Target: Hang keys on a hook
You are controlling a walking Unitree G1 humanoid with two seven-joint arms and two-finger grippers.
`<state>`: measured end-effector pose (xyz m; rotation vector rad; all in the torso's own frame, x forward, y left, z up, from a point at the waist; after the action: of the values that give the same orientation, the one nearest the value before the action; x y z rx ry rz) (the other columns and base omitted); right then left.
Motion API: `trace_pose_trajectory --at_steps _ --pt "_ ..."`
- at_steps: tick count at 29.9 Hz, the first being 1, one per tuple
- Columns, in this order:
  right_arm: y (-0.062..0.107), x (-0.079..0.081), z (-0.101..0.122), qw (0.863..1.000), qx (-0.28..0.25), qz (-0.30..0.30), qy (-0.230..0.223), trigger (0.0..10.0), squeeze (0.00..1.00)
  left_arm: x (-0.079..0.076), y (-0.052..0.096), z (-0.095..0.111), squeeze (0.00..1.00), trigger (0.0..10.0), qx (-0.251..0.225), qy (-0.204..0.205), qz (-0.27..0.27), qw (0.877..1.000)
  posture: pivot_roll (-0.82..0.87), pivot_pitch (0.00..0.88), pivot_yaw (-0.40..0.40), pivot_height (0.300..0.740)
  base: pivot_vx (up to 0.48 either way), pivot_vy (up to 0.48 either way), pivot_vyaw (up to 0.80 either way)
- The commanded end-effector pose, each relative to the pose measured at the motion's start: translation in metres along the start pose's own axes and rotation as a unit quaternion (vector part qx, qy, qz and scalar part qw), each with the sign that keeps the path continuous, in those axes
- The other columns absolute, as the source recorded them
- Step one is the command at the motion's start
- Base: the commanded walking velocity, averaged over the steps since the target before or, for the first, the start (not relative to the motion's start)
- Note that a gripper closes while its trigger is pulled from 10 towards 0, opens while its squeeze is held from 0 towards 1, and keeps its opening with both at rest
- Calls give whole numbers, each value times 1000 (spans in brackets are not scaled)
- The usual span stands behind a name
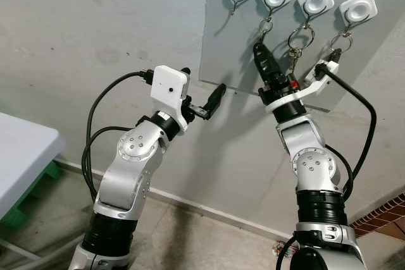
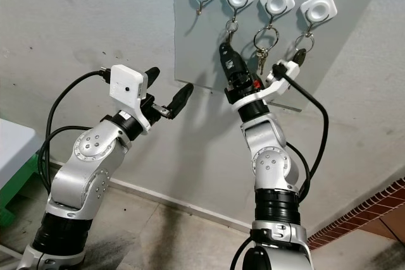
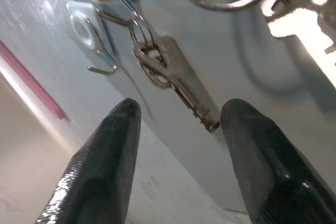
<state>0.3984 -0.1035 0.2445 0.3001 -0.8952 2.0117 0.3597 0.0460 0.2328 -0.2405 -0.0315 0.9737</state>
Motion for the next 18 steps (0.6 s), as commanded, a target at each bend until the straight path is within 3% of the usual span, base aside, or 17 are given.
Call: trace_pose_trajectory --at_steps 1,15,16,17,18 --pt "6 -7 -9 1000 17 -9 17 10000 1000 2 1 4 0 10000 -9 -9 8 1000 31 72 -31 740 0 0 0" --pt "39 -44 -44 993 75 -73 61 10000 1000 19 11 -31 0 10000 29 7 48 998 31 70 -35 740 0 0 0" --pt "46 -49 -50 991 82 -83 61 10000 620 22 14 -39 0 10000 38 12 55 998 31 65 -35 740 0 0 0" --pt "46 -49 -50 991 82 -83 61 10000 620 22 14 -39 0 10000 38 12 55 998 31 65 -35 740 0 0 0" --pt "51 -53 -54 990 86 -92 62 10000 0 25 16 -45 0 10000 44 14 61 997 29 63 -35 740 0 0 0"
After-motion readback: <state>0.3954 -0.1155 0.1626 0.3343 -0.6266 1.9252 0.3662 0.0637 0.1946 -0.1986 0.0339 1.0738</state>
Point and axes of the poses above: a point about 5 cm out from each wrist's last joint towards the gripper, its own y axis pointing back from the gripper into the wrist, its own z axis along the axis of the wrist's last joint, x = y × z, the point moved 6 cm from there along -y, pointing out of the wrist towards the gripper, and after that the axes turned 9 degrees about y, right-handed, at the moved point
